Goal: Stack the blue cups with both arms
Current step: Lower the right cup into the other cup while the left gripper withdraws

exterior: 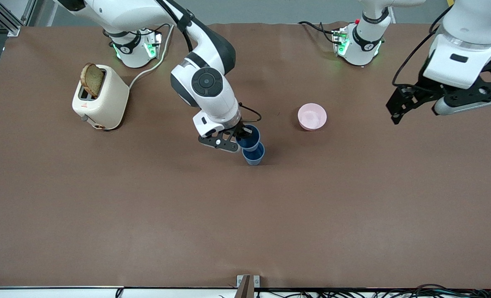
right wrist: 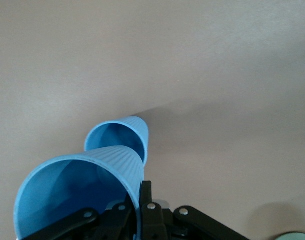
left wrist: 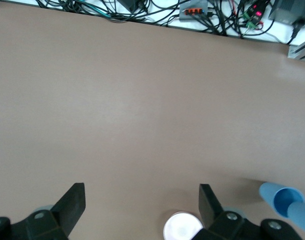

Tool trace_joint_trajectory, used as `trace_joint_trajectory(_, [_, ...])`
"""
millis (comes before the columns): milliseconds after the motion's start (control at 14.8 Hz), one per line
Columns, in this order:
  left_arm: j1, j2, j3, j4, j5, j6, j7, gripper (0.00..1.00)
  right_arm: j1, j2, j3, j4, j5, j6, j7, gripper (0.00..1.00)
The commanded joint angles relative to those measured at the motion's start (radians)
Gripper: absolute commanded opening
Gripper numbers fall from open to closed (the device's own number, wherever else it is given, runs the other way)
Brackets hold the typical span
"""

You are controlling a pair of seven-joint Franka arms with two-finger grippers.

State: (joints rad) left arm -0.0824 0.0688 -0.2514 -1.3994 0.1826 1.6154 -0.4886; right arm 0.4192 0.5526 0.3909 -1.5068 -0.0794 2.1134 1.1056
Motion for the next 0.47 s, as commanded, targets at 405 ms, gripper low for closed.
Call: trace_joint_trajectory(405, [0.075, -0.076, 0.118, -0.042, -0.161, -0.124, 0.365, 1.0, 0.003, 0.036, 0.006, 0.01, -0.049, 0.036, 0.043, 0.02])
